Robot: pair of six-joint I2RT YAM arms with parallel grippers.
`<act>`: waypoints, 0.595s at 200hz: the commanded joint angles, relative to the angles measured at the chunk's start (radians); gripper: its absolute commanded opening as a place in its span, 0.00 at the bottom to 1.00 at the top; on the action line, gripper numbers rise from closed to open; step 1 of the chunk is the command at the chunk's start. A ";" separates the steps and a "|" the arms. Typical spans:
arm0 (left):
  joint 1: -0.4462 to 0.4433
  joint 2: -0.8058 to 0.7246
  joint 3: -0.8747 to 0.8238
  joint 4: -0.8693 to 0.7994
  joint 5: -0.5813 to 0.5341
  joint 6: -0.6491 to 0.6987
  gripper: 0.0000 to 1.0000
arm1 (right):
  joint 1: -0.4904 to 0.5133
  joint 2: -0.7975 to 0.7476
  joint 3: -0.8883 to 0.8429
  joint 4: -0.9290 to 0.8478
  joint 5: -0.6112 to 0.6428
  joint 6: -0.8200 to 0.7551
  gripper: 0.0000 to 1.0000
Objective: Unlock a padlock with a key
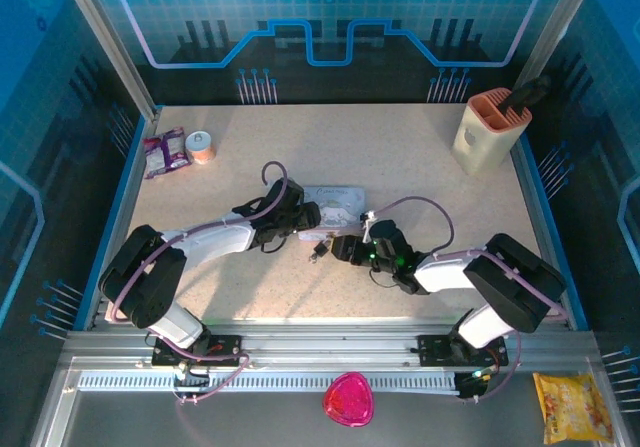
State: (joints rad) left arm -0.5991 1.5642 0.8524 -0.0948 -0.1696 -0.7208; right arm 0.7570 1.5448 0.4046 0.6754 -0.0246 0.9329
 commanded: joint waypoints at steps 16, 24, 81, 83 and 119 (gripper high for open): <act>-0.008 0.019 -0.039 -0.057 -0.024 -0.033 0.74 | 0.065 0.086 0.007 0.082 0.110 0.052 0.48; -0.010 0.020 -0.040 -0.055 -0.023 -0.035 0.74 | 0.075 0.098 0.010 0.081 0.132 0.058 0.47; -0.009 0.015 -0.060 -0.041 -0.017 -0.058 0.73 | 0.118 0.136 0.081 -0.004 0.196 0.032 0.41; -0.010 0.015 -0.061 -0.040 -0.017 -0.059 0.73 | 0.120 0.137 0.082 -0.006 0.198 0.032 0.41; -0.009 0.013 -0.068 -0.032 -0.016 -0.070 0.72 | 0.131 0.172 0.116 -0.011 0.207 0.037 0.39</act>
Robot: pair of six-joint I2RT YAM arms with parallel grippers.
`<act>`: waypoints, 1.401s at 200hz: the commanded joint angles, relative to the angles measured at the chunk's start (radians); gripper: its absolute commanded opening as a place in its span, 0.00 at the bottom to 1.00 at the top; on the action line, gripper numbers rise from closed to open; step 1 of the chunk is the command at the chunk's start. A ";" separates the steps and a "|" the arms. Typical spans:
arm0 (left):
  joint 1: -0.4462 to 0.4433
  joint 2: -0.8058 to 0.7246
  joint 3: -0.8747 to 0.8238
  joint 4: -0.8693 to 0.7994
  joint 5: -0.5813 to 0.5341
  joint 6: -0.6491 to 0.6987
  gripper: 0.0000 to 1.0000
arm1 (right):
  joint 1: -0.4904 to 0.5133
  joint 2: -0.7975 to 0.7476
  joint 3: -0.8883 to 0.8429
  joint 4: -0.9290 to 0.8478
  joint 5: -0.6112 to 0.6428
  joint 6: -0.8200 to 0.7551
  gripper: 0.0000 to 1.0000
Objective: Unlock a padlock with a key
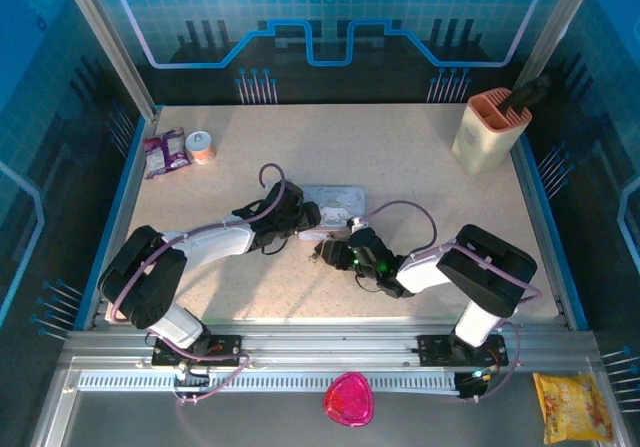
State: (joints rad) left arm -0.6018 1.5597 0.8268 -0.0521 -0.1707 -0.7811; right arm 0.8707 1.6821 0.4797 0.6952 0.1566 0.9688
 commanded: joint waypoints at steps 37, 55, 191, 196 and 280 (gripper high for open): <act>-0.006 0.009 -0.056 -0.067 -0.009 -0.017 0.72 | 0.025 0.081 0.088 -0.078 0.042 0.019 0.36; -0.006 0.004 -0.063 -0.065 -0.008 -0.020 0.72 | 0.027 0.094 0.099 -0.103 0.054 0.041 0.35; 0.000 -0.028 -0.074 -0.081 -0.059 -0.035 0.71 | 0.036 0.075 0.082 -0.145 0.086 0.152 0.19; 0.002 -0.027 -0.072 -0.080 -0.059 -0.036 0.71 | 0.038 0.068 0.072 -0.132 0.086 0.154 0.18; 0.006 -0.021 -0.061 -0.086 -0.055 -0.052 0.70 | 0.013 -0.001 -0.031 0.023 0.049 0.178 0.07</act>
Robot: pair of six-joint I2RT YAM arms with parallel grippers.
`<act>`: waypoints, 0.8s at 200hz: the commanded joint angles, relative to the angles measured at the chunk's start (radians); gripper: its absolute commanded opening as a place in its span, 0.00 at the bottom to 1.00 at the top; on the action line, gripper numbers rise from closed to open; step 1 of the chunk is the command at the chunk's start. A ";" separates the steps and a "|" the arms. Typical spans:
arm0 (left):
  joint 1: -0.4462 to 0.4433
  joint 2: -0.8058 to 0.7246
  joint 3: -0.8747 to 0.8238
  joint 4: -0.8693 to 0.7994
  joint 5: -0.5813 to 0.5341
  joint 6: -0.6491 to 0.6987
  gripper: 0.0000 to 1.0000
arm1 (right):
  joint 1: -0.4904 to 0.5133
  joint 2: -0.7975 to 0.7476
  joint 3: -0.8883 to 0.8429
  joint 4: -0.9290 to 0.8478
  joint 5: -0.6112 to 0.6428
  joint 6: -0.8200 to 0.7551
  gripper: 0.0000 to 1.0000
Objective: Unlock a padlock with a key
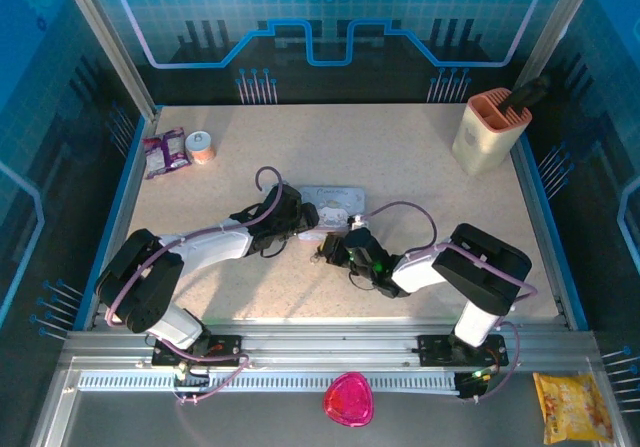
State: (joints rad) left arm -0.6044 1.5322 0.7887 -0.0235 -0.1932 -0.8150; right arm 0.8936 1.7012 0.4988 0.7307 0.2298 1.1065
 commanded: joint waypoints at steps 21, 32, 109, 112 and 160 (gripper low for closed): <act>0.009 0.003 -0.025 -0.117 -0.034 -0.019 0.70 | -0.020 -0.041 -0.070 0.011 -0.033 0.041 0.05; 0.009 0.002 -0.026 -0.117 -0.034 -0.020 0.70 | -0.025 -0.050 -0.074 0.012 -0.029 0.041 0.04; 0.005 0.016 -0.039 -0.101 -0.026 -0.030 0.70 | -0.051 -0.073 -0.089 0.019 -0.030 0.042 0.02; 0.005 0.016 -0.038 -0.103 -0.027 -0.029 0.70 | -0.051 -0.076 -0.091 0.018 -0.028 0.042 0.02; 0.006 0.026 -0.035 -0.098 -0.027 -0.027 0.70 | -0.061 -0.126 -0.120 -0.019 -0.015 0.027 0.08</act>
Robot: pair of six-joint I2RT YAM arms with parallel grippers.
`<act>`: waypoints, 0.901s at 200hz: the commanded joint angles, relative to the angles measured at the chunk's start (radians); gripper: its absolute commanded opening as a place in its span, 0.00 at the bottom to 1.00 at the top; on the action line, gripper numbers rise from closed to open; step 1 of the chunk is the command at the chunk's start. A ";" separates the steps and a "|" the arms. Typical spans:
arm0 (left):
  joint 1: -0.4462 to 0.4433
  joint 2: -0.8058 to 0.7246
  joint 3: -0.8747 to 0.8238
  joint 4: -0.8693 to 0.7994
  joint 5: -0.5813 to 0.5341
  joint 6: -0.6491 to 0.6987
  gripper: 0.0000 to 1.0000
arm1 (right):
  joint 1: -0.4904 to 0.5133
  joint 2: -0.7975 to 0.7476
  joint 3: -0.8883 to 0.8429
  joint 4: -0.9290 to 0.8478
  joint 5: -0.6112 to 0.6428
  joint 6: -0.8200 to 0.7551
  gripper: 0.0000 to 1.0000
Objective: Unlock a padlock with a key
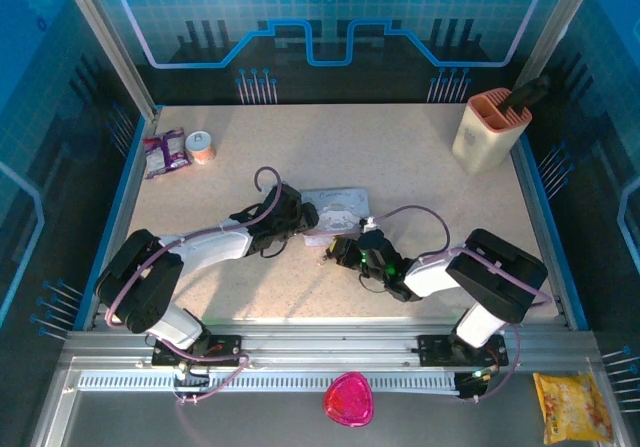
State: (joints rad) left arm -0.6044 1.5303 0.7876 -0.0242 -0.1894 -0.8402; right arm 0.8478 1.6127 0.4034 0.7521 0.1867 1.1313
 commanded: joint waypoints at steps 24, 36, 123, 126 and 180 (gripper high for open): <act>0.006 0.030 -0.032 -0.093 -0.023 -0.006 0.69 | -0.017 -0.049 -0.028 -0.050 0.017 -0.004 0.14; 0.006 0.030 -0.032 -0.095 -0.021 -0.004 0.69 | -0.016 -0.051 -0.033 -0.048 0.014 -0.002 0.15; 0.005 0.024 -0.024 -0.105 -0.027 0.000 0.69 | -0.010 0.031 -0.049 0.023 -0.040 0.024 0.25; 0.005 0.024 -0.026 -0.106 -0.028 0.000 0.69 | -0.010 0.032 -0.050 0.023 -0.040 0.025 0.25; 0.005 0.028 -0.022 -0.112 -0.033 0.004 0.69 | 0.012 0.021 -0.052 -0.016 -0.030 0.026 0.27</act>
State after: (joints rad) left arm -0.6044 1.5303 0.7879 -0.0238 -0.1905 -0.8402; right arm 0.8440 1.6196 0.3717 0.8013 0.1757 1.1301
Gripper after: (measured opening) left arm 0.692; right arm 0.262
